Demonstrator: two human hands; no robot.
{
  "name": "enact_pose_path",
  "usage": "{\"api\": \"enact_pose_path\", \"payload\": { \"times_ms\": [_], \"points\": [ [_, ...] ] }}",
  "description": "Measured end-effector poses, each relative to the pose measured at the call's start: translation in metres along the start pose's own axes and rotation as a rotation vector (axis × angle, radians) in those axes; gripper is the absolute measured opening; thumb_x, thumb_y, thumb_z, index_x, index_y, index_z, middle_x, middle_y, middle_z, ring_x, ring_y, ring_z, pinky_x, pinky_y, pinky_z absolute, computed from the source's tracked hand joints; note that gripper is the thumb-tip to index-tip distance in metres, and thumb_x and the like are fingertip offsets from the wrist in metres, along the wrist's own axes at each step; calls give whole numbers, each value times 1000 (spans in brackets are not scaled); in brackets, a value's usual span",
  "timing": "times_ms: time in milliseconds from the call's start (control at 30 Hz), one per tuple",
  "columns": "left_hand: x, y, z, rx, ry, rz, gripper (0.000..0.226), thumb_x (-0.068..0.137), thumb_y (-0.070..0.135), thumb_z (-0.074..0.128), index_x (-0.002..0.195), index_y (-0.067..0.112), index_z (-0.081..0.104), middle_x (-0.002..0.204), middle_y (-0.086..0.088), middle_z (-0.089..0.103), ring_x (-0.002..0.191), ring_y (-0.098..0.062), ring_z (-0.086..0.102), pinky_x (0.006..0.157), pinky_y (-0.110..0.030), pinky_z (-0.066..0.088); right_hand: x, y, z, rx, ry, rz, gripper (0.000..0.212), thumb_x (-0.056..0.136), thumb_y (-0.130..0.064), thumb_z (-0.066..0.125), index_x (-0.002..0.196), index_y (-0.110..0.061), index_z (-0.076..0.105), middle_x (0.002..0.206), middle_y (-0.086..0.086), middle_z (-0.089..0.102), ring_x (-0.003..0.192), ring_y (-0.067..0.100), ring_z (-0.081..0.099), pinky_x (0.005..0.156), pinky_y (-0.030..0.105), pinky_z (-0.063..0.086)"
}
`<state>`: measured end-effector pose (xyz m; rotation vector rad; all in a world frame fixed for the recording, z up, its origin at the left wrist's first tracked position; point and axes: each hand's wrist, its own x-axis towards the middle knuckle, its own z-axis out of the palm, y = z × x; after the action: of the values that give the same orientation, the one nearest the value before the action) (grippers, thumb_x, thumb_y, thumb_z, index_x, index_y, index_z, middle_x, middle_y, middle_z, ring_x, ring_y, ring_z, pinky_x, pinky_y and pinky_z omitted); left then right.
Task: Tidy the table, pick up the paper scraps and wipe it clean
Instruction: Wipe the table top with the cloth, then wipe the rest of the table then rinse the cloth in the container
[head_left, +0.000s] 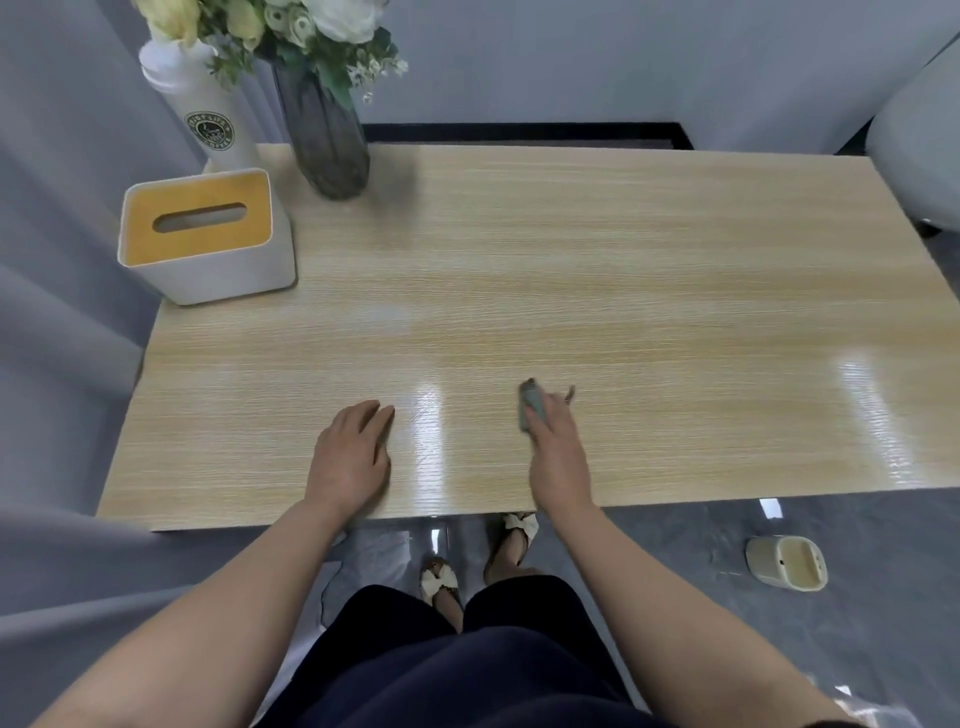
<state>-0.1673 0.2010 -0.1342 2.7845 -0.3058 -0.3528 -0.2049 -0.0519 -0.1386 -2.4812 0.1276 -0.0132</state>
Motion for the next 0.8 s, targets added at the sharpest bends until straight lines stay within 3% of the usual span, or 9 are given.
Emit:
{"api": "enact_pose_path", "payload": {
  "times_ms": [33,100,133,167,267,333,600,800],
  "points": [
    [-1,0,0,-3,0,-5,52,90,13,51,141,13,42,144,-11,40,133,-29,34,107,-43,32,-2,-13,6,8,-35,-69,36,98,-2,37,129,-11,52,134,16,49,118,0,39,103,1,16],
    [-2,0,0,-19,3,-12,50,91,13,50,141,13,42,145,-11,40,134,-28,34,108,-42,32,-5,-25,20,39,-154,-138,34,93,-1,44,124,-4,58,134,19,52,126,22,46,112,32,30],
    [-2,0,-1,-33,2,-17,50,91,13,50,141,13,43,145,-11,40,134,-28,34,108,-42,32,-3,-21,26,-3,-166,-178,36,91,-4,45,124,-4,58,137,19,49,130,34,42,111,47,31],
    [-1,0,-2,-48,-2,-21,50,91,13,50,140,12,43,145,-11,40,134,-28,35,108,-42,32,0,-20,24,-71,-192,-194,40,92,-13,41,129,-8,55,143,16,43,135,37,34,113,52,26],
    [1,1,-6,-68,-23,-37,50,92,16,49,142,13,41,146,-9,38,134,-26,34,109,-38,31,3,-25,9,-171,-251,-196,49,95,-38,31,143,-28,36,156,3,20,146,25,9,117,38,0],
    [4,1,-11,-81,-31,-55,51,94,19,48,144,15,37,147,-8,36,134,-24,34,108,-36,31,9,-33,-1,-186,-247,-182,51,97,-40,38,146,-32,27,157,-1,15,146,22,3,116,35,-5],
    [34,-2,-61,-133,96,-187,55,94,28,48,146,17,32,149,-4,33,136,-21,32,107,-35,33,86,-76,-33,-210,-317,-237,62,96,-46,42,149,-31,15,157,-2,18,145,17,11,119,36,6],
    [52,-26,-112,-115,194,-324,58,93,28,52,146,19,31,150,-4,30,137,-20,30,106,-32,33,151,-125,-41,-132,-395,-350,65,93,-46,48,149,-30,19,154,-1,26,140,15,26,111,30,26]
  ]
}}
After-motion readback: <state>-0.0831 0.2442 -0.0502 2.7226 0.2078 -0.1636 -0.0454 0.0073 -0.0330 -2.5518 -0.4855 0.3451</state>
